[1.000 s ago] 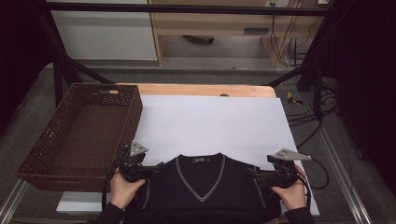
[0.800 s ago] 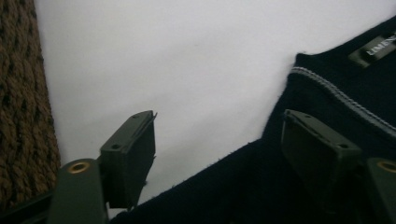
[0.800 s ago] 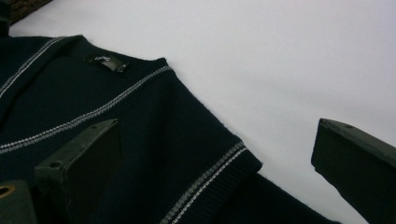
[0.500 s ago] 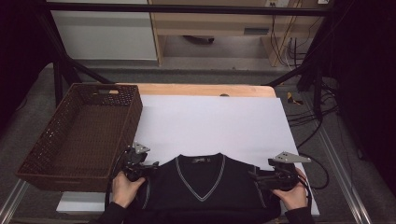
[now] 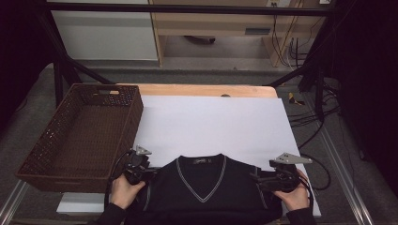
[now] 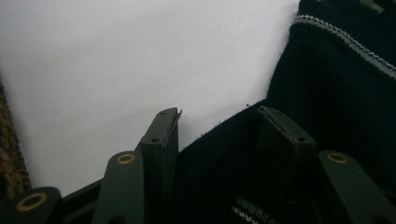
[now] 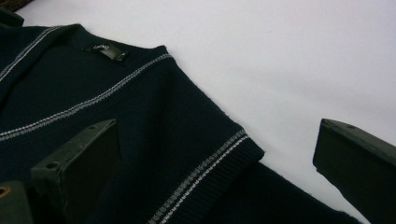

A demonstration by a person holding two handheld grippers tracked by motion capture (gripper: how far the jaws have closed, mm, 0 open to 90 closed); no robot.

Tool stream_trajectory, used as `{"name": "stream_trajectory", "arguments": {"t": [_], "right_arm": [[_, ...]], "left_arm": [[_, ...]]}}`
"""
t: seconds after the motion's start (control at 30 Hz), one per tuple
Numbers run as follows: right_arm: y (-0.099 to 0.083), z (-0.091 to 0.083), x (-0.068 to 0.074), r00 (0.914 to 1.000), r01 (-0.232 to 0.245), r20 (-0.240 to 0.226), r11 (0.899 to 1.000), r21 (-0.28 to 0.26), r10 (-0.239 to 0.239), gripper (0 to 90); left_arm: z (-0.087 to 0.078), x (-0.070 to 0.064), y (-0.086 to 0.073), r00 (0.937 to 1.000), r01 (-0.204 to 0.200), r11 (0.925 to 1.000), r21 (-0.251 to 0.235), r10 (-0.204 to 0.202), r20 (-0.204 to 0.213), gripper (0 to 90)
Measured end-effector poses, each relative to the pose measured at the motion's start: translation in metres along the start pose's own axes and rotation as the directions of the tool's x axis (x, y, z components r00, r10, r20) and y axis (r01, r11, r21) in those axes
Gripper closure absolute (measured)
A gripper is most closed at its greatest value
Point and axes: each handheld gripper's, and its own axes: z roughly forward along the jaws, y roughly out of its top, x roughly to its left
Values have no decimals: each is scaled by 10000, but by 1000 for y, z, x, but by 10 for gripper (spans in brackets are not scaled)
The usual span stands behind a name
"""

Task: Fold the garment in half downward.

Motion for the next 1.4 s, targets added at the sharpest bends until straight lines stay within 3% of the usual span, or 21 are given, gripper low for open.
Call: {"name": "stream_trajectory", "arguments": {"t": [0.47,0.63,0.83,1.0,1.1,1.33,1.4], "right_arm": [[1,1,-5,9999,-94,65,9999,46,94,26],[0,3,-12,9997,-172,179,9998,83,170,52],[-1,5,-27,9967,-380,718,9991,183,366,118],[-5,7,-41,9902,-519,1332,9957,768,413,197],[-9,9,-46,9896,-686,1338,9909,1159,529,234],[-13,9,-43,9934,-314,1140,9862,1627,128,348],[-13,6,-42,9955,-291,938,9846,1726,130,424]], "left_arm": [[-3,-7,4,9970,-423,9974,591,383,668,770],[-2,-6,4,9965,-448,9971,608,402,734,791],[-2,-6,4,9962,-505,9967,640,457,746,796],[-2,-6,4,9959,-556,9966,605,510,746,796],[-2,-6,4,9957,-566,9966,593,520,761,796],[-2,-5,4,9956,-551,9969,570,505,784,796],[-2,-5,3,9959,-520,9970,566,476,775,796]]}}
